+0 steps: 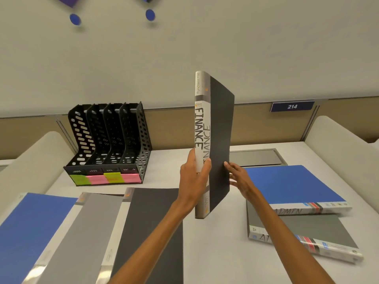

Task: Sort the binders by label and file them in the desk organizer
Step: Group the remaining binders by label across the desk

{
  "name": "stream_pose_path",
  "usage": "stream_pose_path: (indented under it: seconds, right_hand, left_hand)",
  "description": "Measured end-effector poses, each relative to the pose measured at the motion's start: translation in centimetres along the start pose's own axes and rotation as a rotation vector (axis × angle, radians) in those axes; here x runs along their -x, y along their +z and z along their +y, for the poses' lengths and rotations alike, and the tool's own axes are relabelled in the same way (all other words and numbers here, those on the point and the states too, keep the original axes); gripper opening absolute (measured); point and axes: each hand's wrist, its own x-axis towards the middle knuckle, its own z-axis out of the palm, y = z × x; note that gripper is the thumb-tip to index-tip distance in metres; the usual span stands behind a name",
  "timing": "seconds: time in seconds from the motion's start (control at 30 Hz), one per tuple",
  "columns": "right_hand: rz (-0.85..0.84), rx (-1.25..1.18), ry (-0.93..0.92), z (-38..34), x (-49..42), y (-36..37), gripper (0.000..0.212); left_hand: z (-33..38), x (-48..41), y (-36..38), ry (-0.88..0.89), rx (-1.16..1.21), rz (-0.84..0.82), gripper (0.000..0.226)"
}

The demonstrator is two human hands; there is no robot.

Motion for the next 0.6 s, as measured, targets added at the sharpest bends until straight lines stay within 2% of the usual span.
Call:
stream_pose_path:
  seconds: [0.13, 0.3, 0.47, 0.6]
  right_hand:
    - [-0.037, -0.030, 0.061, 0.5, -0.3, 2.9, 0.056]
    - [0.005, -0.011, 0.096, 1.7, -0.2, 5.7, 0.042]
    - [0.048, 0.025, 0.138, 4.5, 1.2, 8.2, 0.047]
    - [0.109, 0.054, 0.198, 6.9, 2.7, 10.5, 0.049]
  left_hand:
    - [-0.4, 0.0, -2.1, 0.036, -0.044, 0.012, 0.023]
    - [-2.0, 0.0, -5.3, -0.046, -0.002, 0.103, 0.011]
    - [-4.1, 1.3, -9.4, -0.128, 0.039, 0.163, 0.022]
    - [-6.8, 2.6, -11.7, -0.233, 0.021, 0.170, 0.021]
